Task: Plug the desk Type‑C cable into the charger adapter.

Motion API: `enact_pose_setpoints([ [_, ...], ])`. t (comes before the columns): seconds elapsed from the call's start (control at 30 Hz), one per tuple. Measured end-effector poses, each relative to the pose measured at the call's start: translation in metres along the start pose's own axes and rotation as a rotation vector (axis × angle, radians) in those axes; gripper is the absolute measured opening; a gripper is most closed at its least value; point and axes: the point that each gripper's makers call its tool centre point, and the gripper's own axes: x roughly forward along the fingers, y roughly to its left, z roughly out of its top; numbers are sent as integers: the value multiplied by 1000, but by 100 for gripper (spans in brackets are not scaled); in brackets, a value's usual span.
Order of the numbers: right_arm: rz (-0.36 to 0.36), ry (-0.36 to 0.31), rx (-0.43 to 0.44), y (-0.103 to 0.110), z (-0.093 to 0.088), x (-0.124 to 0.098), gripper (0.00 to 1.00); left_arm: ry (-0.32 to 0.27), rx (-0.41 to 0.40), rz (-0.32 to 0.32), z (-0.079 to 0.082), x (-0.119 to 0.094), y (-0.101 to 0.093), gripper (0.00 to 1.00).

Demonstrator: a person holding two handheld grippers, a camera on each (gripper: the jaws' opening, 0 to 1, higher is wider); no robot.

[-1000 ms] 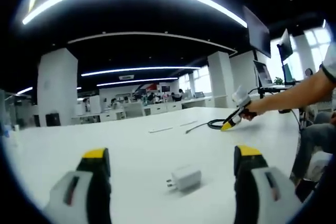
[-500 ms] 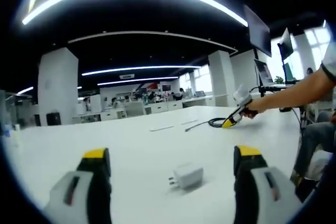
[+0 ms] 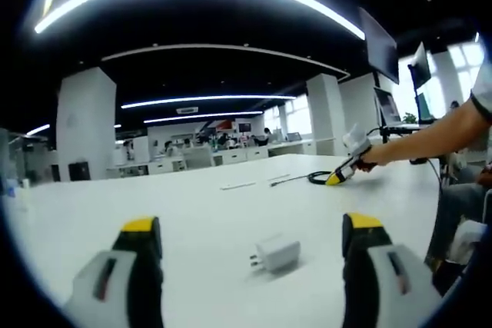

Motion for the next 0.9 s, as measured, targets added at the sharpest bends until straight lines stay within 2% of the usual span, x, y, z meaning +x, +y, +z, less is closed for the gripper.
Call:
enact_pose_setpoints([
  [0.63, 33, 20, 45, 11, -5, -10, 4, 4, 3, 0, 1, -2, 0, 98],
  [0.9, 42, 29, 26, 13, -9, -14, 4, 7, 5, -4, 1, -2, -2, 98],
])
